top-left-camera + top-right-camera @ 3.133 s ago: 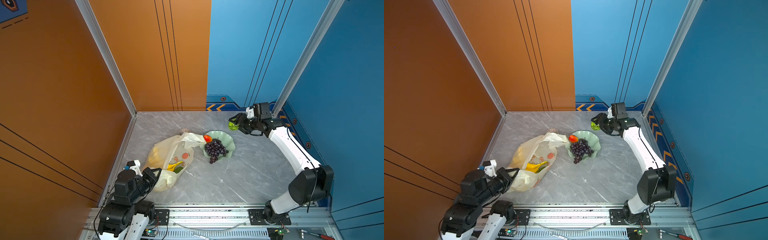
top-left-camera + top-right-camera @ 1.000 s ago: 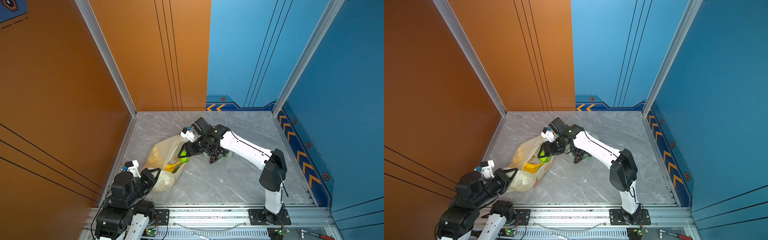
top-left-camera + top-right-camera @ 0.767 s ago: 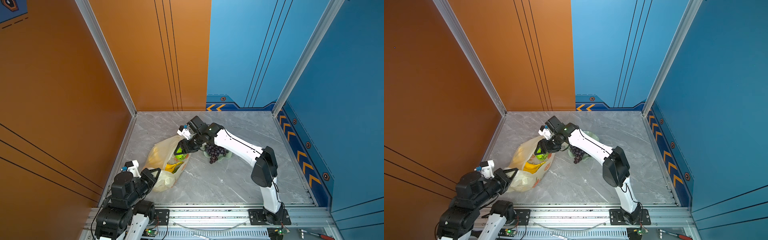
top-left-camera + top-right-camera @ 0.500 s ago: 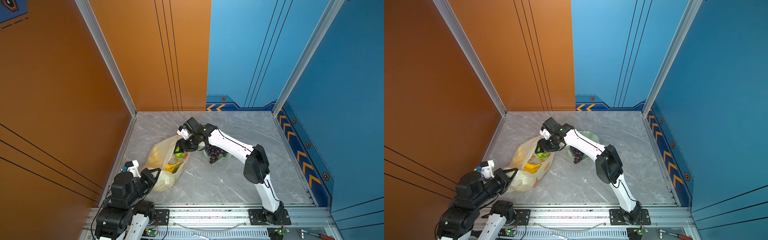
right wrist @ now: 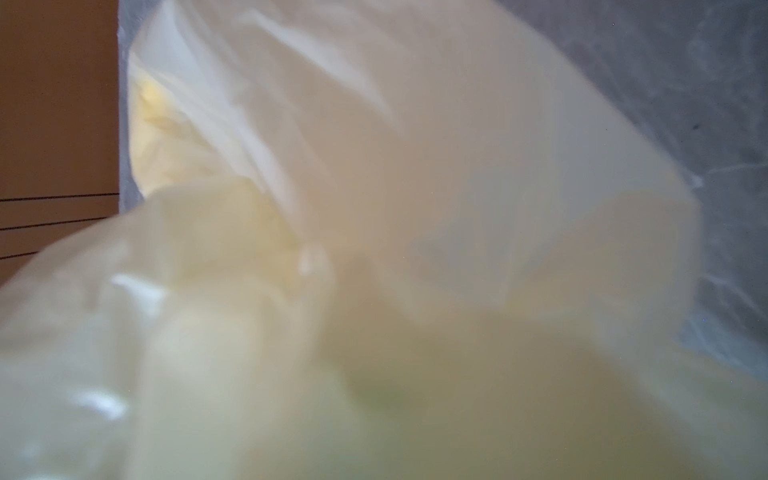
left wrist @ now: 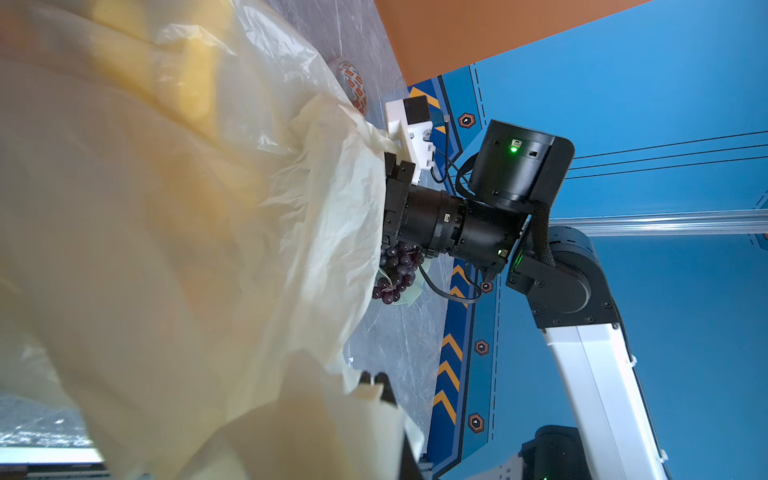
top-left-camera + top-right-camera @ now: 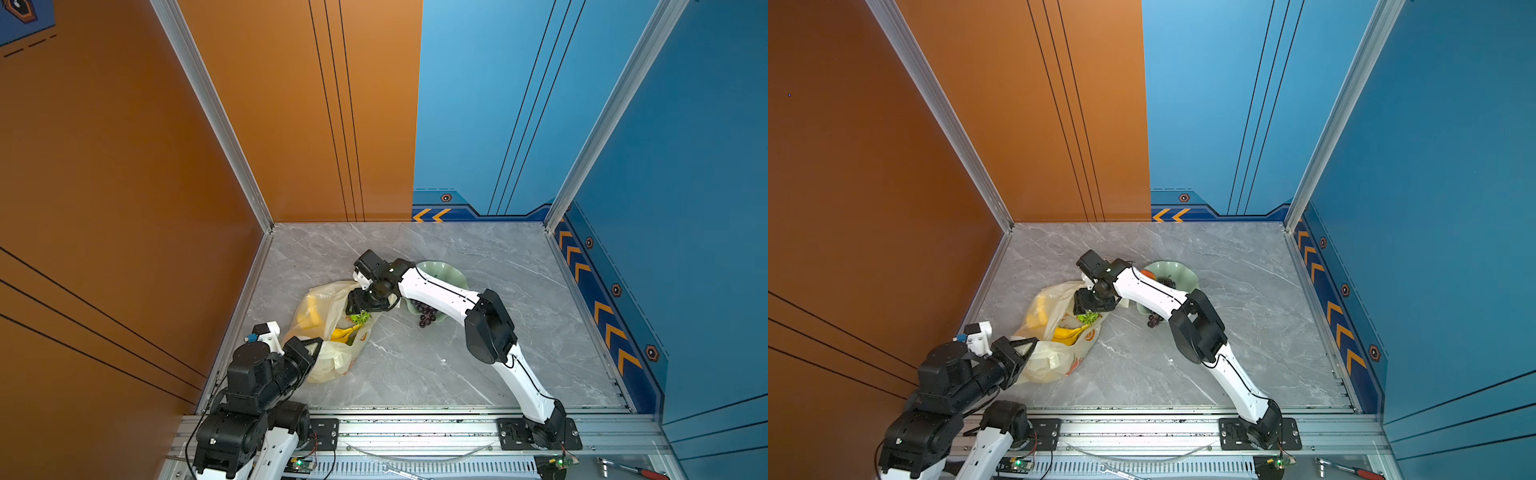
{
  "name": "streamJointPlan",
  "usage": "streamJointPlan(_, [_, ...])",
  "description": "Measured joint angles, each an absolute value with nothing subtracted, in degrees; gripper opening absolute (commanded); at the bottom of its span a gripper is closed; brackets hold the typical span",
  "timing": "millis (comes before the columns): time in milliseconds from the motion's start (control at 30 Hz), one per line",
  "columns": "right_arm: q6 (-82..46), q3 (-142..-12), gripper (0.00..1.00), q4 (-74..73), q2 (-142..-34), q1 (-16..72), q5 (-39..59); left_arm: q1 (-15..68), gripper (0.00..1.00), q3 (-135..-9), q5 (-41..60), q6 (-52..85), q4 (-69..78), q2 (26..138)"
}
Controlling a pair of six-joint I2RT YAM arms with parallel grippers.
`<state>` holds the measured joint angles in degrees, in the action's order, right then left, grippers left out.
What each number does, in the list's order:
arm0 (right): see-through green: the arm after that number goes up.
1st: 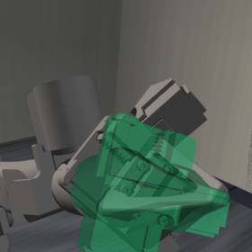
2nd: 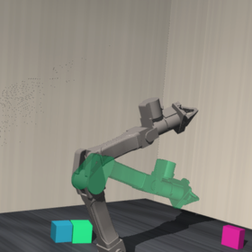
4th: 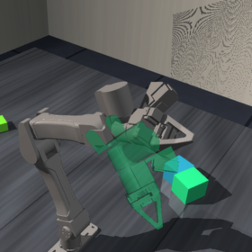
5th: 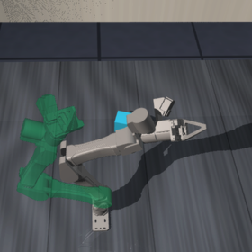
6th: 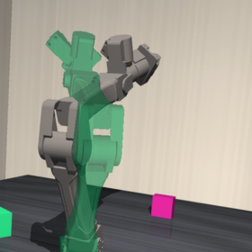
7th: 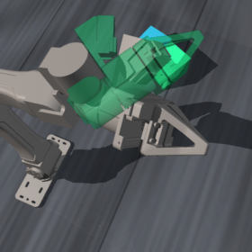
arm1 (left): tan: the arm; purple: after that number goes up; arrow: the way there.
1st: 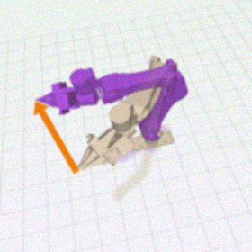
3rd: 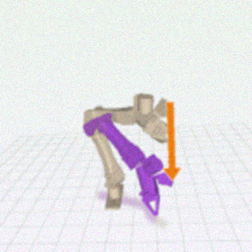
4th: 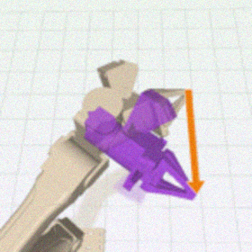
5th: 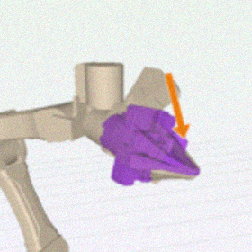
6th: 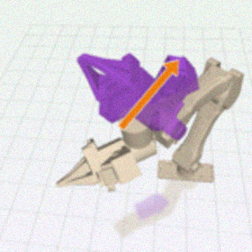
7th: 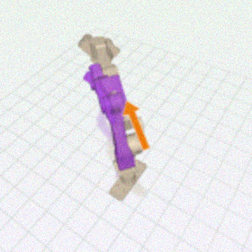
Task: Place the fruits into the plastic bag
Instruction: 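Lower the green bumpy fruit into the bag and open the right gripper, then withdraw the open right gripper up out of the bag toward the plate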
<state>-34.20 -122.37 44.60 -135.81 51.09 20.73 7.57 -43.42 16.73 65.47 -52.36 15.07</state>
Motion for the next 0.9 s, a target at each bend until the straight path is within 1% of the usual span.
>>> streamJointPlan(33, [-34.8, -122.6, 0.81, 44.6, -136.0, 51.2, 20.8, 7.6, 0.0, -43.2, 16.7, 65.5, -52.4, 15.1])
streamJointPlan(67, [-35.0, -122.7, 0.82, 44.6, -136.1, 51.4, 20.7, 7.6, 0.0, -43.0, 16.7, 65.5, -52.4, 15.1])
streamJointPlan(500, [-35.9, -123.5, 0.83, 44.6, -134.9, 52.0, 20.8, 7.6, 0.0, -42.0, 16.7, 65.4, -52.3, 15.0])
streamJointPlan(600, [-35.9, -122.2, 0.83, 44.6, -130.8, 52.1, 20.9, 7.6, 0.0, -42.0, 16.7, 65.4, -52.3, 15.0])
streamJointPlan(900, [-35.8, -116.7, 0.84, 44.6, -111.1, 51.4, 22.8, 7.6, 0.0, -42.0, 16.7, 65.5, -52.3, 15.0])
